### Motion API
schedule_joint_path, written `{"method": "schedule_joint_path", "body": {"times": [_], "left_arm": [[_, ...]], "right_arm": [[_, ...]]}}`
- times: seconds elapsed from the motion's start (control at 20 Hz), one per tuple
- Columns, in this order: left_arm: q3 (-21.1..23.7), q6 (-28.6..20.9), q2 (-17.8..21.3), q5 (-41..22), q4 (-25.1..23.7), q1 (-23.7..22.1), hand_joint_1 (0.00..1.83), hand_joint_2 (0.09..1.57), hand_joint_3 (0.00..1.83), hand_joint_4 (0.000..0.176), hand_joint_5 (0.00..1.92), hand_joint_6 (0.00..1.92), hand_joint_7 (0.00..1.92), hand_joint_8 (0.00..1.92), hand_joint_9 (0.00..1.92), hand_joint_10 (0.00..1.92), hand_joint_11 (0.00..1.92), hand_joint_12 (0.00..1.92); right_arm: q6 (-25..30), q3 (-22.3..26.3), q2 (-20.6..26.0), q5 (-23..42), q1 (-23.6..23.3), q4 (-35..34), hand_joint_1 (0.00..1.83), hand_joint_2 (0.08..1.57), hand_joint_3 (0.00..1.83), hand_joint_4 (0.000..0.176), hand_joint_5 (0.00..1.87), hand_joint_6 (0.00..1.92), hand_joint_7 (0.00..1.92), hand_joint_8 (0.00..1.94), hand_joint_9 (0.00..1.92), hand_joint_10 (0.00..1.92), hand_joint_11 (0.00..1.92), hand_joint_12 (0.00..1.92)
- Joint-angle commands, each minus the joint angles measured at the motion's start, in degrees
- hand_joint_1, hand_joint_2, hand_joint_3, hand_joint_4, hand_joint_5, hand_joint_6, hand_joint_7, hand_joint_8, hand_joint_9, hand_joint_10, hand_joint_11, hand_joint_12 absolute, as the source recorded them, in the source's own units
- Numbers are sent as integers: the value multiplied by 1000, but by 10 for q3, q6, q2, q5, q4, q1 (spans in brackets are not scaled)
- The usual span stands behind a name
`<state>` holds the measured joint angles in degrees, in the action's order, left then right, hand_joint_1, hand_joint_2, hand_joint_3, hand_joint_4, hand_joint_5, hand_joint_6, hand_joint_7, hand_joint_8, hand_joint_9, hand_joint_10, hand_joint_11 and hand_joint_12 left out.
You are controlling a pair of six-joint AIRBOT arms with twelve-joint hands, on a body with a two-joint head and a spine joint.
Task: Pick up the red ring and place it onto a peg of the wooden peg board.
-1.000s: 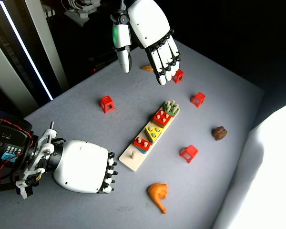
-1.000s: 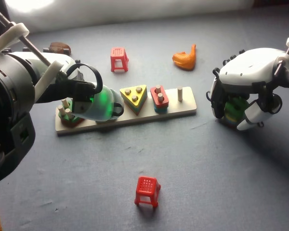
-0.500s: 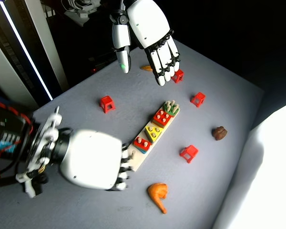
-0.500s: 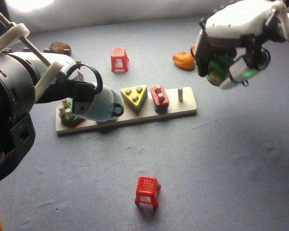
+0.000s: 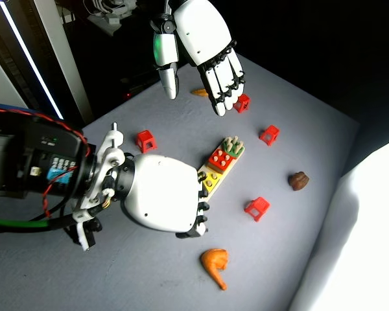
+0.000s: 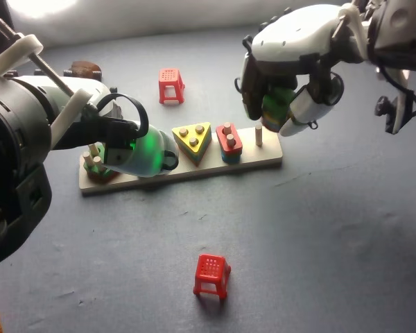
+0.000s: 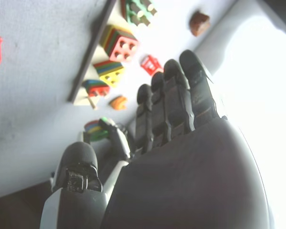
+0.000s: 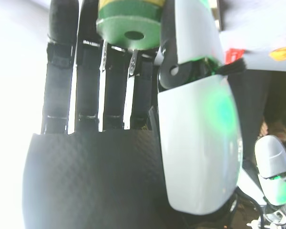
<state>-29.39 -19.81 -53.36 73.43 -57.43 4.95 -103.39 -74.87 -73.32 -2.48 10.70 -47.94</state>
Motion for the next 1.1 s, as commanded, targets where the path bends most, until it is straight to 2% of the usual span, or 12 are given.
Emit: {"method": "schedule_joint_path", "body": {"times": [0.0,0.25,0.45,0.55,0.6,0.65,0.85,0.95,1.05], "left_arm": [[-1,-1,0,-1,-49,-3,6,1270,0,0,197,5,211,5,201,4,0,457],[-1,-1,0,-1,-49,-2,1,1266,0,0,235,5,244,5,221,4,0,491],[-1,-1,0,-1,-49,-2,24,1261,0,0,231,2,244,2,229,4,0,485],[-1,-1,0,-1,-49,-2,18,1258,0,0,212,0,217,1,198,1,0,427],[-1,-1,0,-1,-49,-2,4,1262,0,0,213,1,221,2,204,3,0,442],[-1,-1,0,-1,-49,-2,24,1263,0,0,202,1,211,1,191,1,0,398],[-1,-1,0,-1,-49,-2,32,1259,0,0,227,3,239,3,221,5,0,489],[-2,-1,0,-1,-49,-2,33,1268,2,0,200,0,210,1,190,1,0,399],[-2,-1,0,-1,-49,-2,49,1269,0,0,212,3,219,3,199,4,0,429]], "right_arm": [[-3,-3,-1,42,-1,-1,1386,1064,0,0,1047,918,1127,683,981,1012,789,1042],[-24,-27,-28,50,10,-1,1382,1078,1,0,1019,971,1091,764,938,1055,775,1073],[-33,-44,-44,50,11,-1,1387,1062,0,0,1055,904,1136,677,976,1007,807,1028],[-37,-49,-51,50,11,-1,1383,1069,1,0,1041,944,1121,703,953,1024,782,1048],[-37,-49,-53,50,10,-1,1379,1083,2,0,1023,980,1082,768,915,1069,756,1065],[-37,-49,-56,50,10,-1,1378,1087,1,0,1014,993,1076,770,910,1084,761,1073],[-30,-49,-58,42,13,-1,1379,1083,1,0,1022,977,1084,769,917,1066,760,1065],[-28,-46,-56,36,14,-1,1381,1078,2,0,1028,962,1095,752,930,1057,762,1074],[-28,-43,-53,31,14,-1,1378,1087,1,0,1008,994,1071,788,915,1084,745,1090]]}}
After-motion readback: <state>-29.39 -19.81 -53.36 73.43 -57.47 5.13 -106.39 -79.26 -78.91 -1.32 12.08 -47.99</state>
